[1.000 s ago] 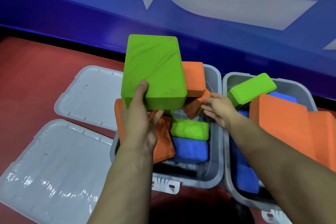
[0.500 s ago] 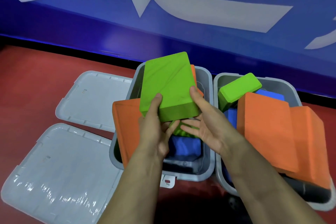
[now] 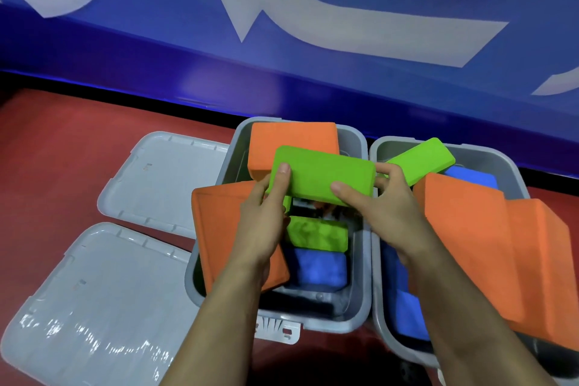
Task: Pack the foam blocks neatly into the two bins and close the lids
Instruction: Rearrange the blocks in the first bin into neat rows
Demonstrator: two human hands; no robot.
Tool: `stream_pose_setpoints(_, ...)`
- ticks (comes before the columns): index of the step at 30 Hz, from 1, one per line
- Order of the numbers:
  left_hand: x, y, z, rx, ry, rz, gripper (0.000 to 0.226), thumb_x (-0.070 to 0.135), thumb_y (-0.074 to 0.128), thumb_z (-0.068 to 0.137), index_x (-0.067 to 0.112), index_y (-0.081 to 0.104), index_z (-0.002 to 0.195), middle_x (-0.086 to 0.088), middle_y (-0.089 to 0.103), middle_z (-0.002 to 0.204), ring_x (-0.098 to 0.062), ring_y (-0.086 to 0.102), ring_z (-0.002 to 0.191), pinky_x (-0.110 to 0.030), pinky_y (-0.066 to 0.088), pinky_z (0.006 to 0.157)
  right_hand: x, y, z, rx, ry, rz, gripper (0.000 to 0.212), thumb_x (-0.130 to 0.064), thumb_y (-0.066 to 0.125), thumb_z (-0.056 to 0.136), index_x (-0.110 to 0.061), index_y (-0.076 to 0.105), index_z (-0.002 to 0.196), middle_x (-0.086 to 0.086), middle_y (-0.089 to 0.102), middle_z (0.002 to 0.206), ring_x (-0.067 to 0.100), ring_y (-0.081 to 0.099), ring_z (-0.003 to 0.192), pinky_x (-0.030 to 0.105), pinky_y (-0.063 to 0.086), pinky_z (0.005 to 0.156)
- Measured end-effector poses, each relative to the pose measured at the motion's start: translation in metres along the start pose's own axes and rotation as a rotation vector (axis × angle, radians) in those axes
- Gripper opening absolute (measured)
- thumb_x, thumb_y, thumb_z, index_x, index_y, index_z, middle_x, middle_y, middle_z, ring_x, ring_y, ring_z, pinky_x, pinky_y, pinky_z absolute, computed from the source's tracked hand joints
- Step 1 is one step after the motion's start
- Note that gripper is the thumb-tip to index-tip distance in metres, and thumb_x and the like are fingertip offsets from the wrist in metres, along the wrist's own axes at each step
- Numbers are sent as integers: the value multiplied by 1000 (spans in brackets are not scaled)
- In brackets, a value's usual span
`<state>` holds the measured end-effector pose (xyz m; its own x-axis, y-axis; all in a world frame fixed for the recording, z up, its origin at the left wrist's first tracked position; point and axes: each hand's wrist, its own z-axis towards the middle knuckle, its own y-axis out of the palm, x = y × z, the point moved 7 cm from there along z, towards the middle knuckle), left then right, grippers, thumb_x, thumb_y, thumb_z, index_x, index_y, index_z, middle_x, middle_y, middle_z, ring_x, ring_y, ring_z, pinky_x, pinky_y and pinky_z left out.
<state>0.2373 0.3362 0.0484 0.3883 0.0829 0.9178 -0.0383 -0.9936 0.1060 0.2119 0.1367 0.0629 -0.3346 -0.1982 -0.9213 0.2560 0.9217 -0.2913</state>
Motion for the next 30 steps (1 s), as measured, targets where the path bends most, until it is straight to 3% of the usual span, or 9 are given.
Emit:
stream_pose_setpoints(3,-6,9,4,-25,-45,-14,23,56,50,100,43,68,106,38,69,101,6,64,105,-37,51,103,13,-7,8,94,52,-28,72,-58,82,72,-27,44,125,-11,65,118,3,65,102,30,54,89)
stream_pose_setpoints(8,-25,14,20,-19,-91,36,31,42,43,107,36,72,118,24,73,112,-1,65,110,-41,50,106,24,-8,18,160,89,-142,39,-68,66,80,-38,55,102,-18,65,103,13,63,101,41,52,92)
stream_pose_setpoints(12,-38,15,32,4,-161,3,31,39,41,107,37,72,109,34,71,97,-4,62,110,-40,49,102,29,-3,26,165,67,-203,60,-81,56,71,-35,64,107,-14,69,103,14,64,101,45,53,93)
stream_pose_setpoints(14,-46,18,35,19,-195,16,31,36,41,107,35,70,97,37,70,83,-6,60,107,-40,48,100,30,-3,30,181,57,-240,63,-82,53,70,-35,63,110,-11,68,105,17,62,104,46,53,93)
stream_pose_setpoints(16,-53,24,34,28,-212,66,31,35,41,107,34,67,92,32,70,90,-11,59,107,-41,46,99,32,-5,32,198,52,-267,63,-80,53,71,-34,62,113,-8,67,108,19,61,108,45,52,94)
stream_pose_setpoints(20,-64,23,37,57,-195,103,28,41,42,107,27,67,109,10,65,122,-11,59,114,-43,45,107,42,-7,36,199,93,-299,69,-80,52,68,-29,63,114,-5,68,109,21,62,106,44,52,93)
stream_pose_setpoints(23,-69,19,40,75,-208,157,62,66,51,94,21,61,136,1,62,137,-20,56,127,-47,41,114,48,-3,39,199,147,-275,71,-72,66,74,-25,55,126,-4,69,112,23,64,105,44,53,91)
stream_pose_setpoints(25,-68,17,45,101,-197,196,83,76,57,83,15,57,139,-1,61,138,-23,58,126,-45,44,110,54,0,42,226,186,-273,73,-65,71,78,-20,46,129,4,67,116,28,63,107,45,52,91)
stream_pose_setpoints(30,-68,16,71,202,-171,373,75,68,65,85,8,53,128,-2,61,122,-24,59,112,-37,45,93,68,7,48,193,244,-327,59,-62,67,84,-20,44,117,8,67,112,32,65,103,46,54,88)
